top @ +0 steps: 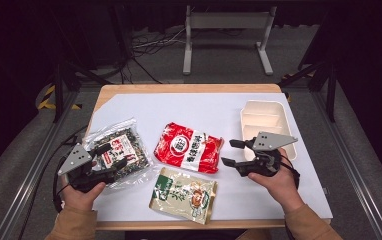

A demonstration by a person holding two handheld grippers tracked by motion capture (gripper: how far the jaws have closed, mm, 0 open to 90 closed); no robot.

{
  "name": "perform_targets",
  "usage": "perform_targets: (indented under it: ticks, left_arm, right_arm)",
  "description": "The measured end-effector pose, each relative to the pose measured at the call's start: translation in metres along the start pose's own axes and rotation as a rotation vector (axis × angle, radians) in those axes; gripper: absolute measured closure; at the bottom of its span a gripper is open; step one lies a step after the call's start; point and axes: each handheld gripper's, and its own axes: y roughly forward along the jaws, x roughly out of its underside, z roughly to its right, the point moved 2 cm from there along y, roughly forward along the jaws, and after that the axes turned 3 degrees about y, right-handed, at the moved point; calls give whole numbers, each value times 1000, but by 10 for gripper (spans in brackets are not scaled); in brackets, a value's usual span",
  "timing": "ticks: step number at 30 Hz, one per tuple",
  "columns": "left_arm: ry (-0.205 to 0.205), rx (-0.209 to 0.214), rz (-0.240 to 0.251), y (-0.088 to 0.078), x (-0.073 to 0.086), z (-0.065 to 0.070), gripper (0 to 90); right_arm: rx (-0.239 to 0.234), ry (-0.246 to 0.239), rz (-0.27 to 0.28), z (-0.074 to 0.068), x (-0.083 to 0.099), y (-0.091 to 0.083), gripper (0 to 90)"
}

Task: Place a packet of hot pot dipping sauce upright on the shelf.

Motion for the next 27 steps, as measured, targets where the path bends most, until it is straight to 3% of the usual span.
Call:
perform_targets:
  ticks: [13, 27]
  left_arm:
    - [-10, -38, 0, -17, 8, 1, 244]
    - [-17, -63, -6, -27, 13, 1, 242]
  right_arm:
    - [-114, -71, -30, -19, -27, 40, 321]
    - [-192, -116, -95, -29, -44, 78, 313]
